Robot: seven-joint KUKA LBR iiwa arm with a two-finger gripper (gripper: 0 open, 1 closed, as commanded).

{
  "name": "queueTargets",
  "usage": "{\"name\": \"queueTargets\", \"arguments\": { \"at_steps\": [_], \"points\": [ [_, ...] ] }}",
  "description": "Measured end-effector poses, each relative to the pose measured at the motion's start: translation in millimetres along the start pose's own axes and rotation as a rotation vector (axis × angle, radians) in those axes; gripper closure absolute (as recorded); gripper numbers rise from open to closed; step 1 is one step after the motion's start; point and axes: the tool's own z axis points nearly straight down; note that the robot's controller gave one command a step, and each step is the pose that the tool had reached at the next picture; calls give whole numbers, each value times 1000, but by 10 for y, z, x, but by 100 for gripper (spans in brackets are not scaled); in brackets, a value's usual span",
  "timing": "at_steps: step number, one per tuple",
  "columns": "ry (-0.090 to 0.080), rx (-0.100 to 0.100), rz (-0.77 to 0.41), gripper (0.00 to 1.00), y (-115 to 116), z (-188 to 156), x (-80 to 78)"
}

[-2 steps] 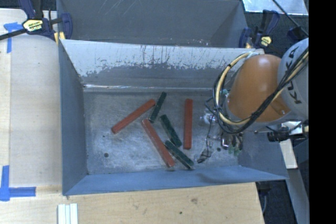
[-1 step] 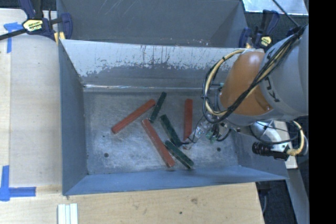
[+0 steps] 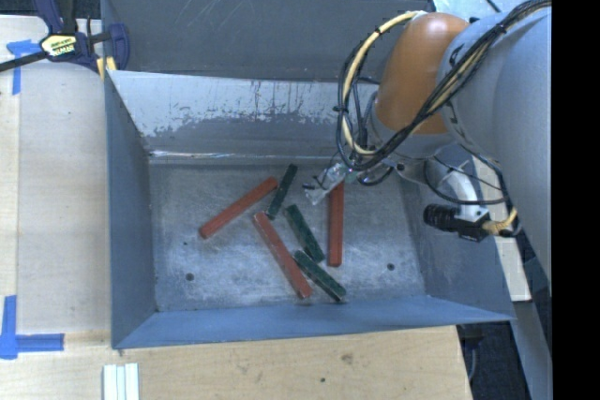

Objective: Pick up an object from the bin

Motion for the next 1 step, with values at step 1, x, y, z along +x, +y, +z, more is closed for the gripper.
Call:
{"name": "queueTargets", "arguments": {
  "at_steps": [1],
  "points": [
    [-1,-1,-293,0,370,869,-286]
  ]
}}
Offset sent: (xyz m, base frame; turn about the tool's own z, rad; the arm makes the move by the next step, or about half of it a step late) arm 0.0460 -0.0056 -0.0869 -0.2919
